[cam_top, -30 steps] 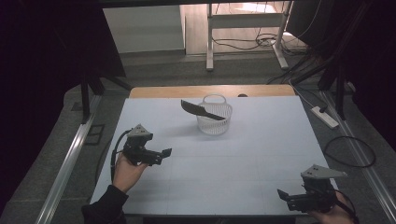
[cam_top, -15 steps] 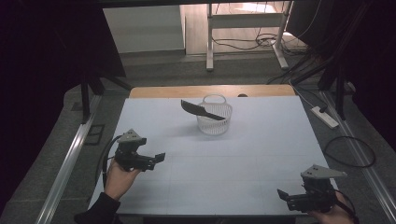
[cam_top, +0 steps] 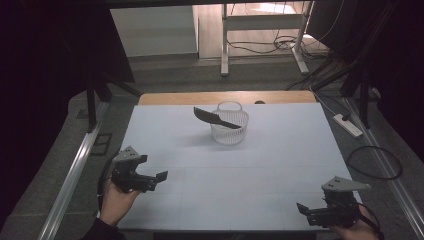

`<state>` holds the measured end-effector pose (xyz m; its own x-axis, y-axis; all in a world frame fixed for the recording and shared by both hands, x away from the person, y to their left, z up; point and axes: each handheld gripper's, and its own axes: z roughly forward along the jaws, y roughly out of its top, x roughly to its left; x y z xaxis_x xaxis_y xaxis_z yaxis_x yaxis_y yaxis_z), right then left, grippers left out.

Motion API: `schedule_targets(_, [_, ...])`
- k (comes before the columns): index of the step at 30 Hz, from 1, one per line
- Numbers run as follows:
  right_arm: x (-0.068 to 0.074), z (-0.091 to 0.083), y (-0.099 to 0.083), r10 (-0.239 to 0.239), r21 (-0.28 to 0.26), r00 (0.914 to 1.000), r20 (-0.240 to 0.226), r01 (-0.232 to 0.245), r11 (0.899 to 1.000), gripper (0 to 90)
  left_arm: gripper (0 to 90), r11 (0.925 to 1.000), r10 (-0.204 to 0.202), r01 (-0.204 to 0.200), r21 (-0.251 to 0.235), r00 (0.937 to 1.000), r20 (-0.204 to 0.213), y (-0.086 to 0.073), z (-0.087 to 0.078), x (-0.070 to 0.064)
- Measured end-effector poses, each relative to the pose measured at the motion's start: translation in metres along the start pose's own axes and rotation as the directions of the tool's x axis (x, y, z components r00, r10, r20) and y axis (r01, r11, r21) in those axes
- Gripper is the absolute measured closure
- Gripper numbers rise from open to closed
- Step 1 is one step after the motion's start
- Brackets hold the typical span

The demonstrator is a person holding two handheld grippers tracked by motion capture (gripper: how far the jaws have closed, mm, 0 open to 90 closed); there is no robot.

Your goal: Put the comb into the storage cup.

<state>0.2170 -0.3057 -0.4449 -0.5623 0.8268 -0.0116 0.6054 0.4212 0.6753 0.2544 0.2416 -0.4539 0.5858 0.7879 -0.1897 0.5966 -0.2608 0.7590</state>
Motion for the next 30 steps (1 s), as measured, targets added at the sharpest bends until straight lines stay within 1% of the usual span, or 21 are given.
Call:
schedule_targets(3, [0.000, 0.000, 0.000, 0.001, 0.000, 1.0000, 0.001, -0.001, 1.000, 0.0, 0.0, 1.0000, 0.000, 0.000, 0.005, 1.0000, -0.005, -0.004, -0.004, -0.002])
schedule_targets(7, [0.000, 0.000, 0.000, 0.000, 0.000, 1.0000, 0.001, 0.000, 1.000, 0.0, 0.0, 0.9999, -0.007, 0.007, 0.014, 1.0000, 0.001, -0.009, -0.007, -0.003])
schedule_targets(20, [0.000, 0.000, 0.000, -0.002, 0.001, 1.0000, 0.004, 0.002, 1.000, 0.0, 0.0, 0.9995, -0.025, 0.025, 0.020, 0.9997, -0.004, -0.023, -0.019, -0.005])
schedule_targets(30, [0.000, 0.000, 0.000, -0.003, 0.004, 1.0000, 0.006, 0.003, 1.000, 0.0, 0.0, 0.9994, -0.027, 0.028, 0.021, 0.9994, -0.020, -0.032, -0.029, -0.007])
